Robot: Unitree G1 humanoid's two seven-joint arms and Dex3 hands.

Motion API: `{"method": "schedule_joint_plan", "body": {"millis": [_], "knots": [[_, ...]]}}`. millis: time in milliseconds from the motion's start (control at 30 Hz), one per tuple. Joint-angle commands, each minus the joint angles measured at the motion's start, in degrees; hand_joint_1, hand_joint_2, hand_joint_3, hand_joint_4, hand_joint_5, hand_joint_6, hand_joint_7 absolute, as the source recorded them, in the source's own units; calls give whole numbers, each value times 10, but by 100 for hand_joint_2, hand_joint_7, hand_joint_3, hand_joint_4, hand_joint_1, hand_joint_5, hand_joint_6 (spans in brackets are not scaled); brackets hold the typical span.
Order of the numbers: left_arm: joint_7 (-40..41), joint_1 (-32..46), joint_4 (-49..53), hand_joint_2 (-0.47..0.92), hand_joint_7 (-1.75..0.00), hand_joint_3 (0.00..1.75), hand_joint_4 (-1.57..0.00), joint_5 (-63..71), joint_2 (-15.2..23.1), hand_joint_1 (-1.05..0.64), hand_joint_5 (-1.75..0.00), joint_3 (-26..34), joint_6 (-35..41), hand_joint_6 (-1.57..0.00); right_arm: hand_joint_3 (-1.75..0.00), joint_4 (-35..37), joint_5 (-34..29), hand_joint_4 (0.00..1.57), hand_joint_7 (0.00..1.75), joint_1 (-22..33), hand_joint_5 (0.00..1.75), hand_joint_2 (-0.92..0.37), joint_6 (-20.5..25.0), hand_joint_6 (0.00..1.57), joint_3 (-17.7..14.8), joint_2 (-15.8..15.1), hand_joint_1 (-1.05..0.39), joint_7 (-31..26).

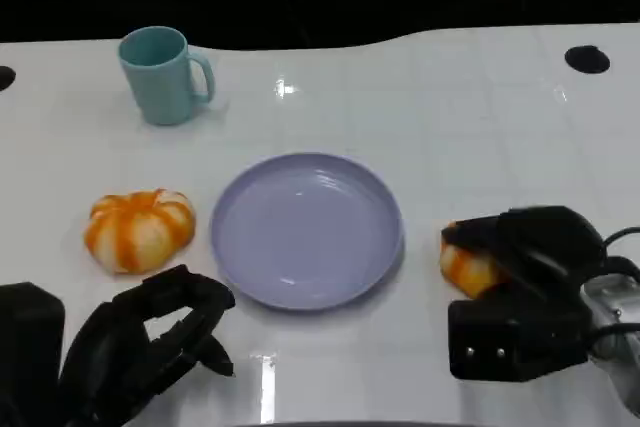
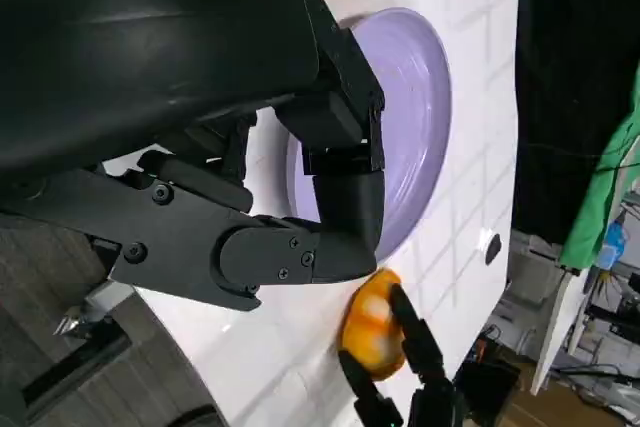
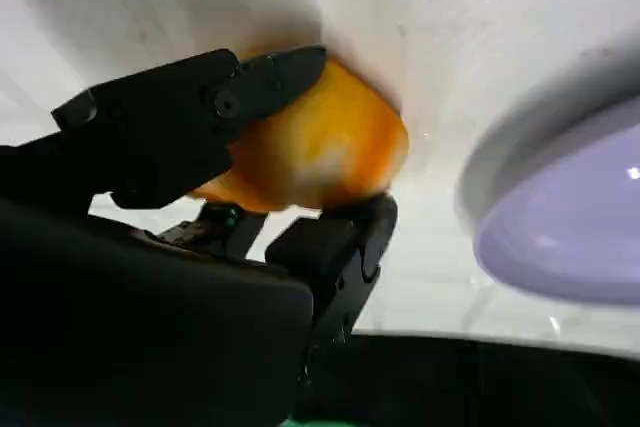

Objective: Grasp the bread from the table and place it into the plate.

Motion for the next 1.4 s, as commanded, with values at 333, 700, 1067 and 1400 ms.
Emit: {"method": "schedule_joint_plan", "body": {"millis": [333,700,1067,1400], "knots": [[9,4,-9,92,-114,32,-68,3,4,-52,-159,1,-1,-73,-91,103,14,87,169,-46,175,-55,-80,67,2,-11,-10,-131],[15,4,-12,92,-115,33,-67,2,2,-51,-160,-2,3,-72,-109,106,18,90,150,-54,175,-41,-95,79,2,-10,-10,-164],[16,1,-9,92,-117,36,-66,4,3,-50,-162,-5,1,-70,-105,71,84,96,173,-87,175,-39,-140,72,-23,23,-5,-147],[15,5,-13,92,-119,36,-66,4,5,-49,-162,-7,-2,-69,-119,80,108,95,175,-132,175,-35,-163,71,-15,56,-6,-99]]}}
